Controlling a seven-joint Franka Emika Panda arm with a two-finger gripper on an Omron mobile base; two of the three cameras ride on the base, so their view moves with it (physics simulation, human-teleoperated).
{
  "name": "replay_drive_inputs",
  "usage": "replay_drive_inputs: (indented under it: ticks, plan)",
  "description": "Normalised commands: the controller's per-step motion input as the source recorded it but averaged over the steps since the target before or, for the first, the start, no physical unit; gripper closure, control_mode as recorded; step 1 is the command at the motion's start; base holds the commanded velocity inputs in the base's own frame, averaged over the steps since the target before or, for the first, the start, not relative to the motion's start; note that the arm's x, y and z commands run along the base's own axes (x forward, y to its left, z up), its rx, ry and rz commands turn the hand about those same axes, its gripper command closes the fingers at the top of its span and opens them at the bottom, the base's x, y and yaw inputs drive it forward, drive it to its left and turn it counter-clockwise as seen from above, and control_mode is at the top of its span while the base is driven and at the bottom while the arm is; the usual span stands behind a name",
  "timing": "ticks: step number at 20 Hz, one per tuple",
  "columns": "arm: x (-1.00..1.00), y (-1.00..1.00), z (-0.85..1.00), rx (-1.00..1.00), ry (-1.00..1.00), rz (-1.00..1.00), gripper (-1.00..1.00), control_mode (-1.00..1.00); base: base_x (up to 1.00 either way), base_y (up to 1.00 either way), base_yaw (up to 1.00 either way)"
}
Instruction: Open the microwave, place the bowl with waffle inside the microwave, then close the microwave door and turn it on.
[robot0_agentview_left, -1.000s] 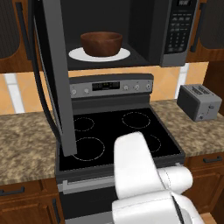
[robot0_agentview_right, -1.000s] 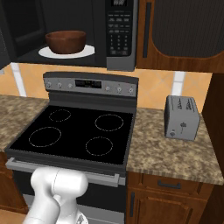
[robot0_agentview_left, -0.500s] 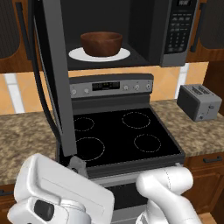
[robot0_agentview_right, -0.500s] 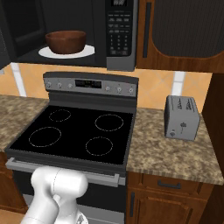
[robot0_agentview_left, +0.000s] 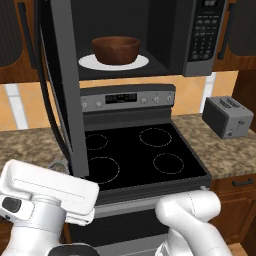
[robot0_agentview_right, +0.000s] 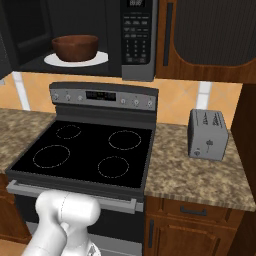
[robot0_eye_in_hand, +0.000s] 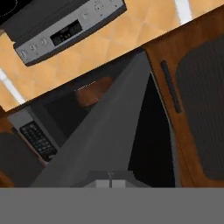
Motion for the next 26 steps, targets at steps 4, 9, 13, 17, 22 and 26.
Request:
replay_drive_inputs:
  ticks: [4,9,13,17,22,26]
  plan:
    - [0.19,-0.54,0.13,-0.02,0.05,-0.21,1.00,-1.00,0.00,0.00,0.00]
    - [0.00,-0.78,0.40,0.00,-0.09,-0.12,1.00,-1.00,0.00,0.00,0.00]
    - [0.01,-0.84,0.56,0.00,-0.15,-0.02,1.00,-1.00,0.00,0.00,0.00]
    - [0.17,-0.92,0.41,0.00,-0.07,0.00,1.00,-1.00,0.00,0.00,0.00]
    - [0.30,-0.94,0.43,0.00,-0.02,0.00,1.00,-1.00,0.00,0.00,0.00]
    - [0.53,-0.72,0.53,0.00,0.00,0.00,1.00,-1.00,0.00,0.00,0.00]
